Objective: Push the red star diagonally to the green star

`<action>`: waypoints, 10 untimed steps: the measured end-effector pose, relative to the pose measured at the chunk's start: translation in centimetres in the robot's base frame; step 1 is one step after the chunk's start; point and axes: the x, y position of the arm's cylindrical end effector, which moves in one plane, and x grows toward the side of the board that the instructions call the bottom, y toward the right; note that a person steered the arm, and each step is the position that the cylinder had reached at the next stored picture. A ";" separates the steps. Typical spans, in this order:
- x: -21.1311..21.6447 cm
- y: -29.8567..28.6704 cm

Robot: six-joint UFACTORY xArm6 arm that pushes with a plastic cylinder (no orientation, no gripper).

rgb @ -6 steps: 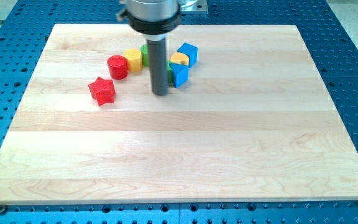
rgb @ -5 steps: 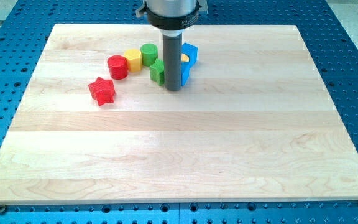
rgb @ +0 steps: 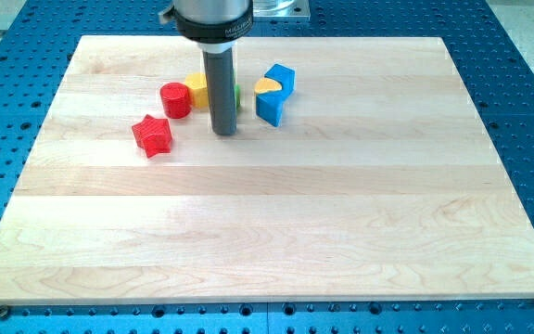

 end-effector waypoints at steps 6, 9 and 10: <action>2.0 -13.8; -0.2 -9.1; -0.2 -7.9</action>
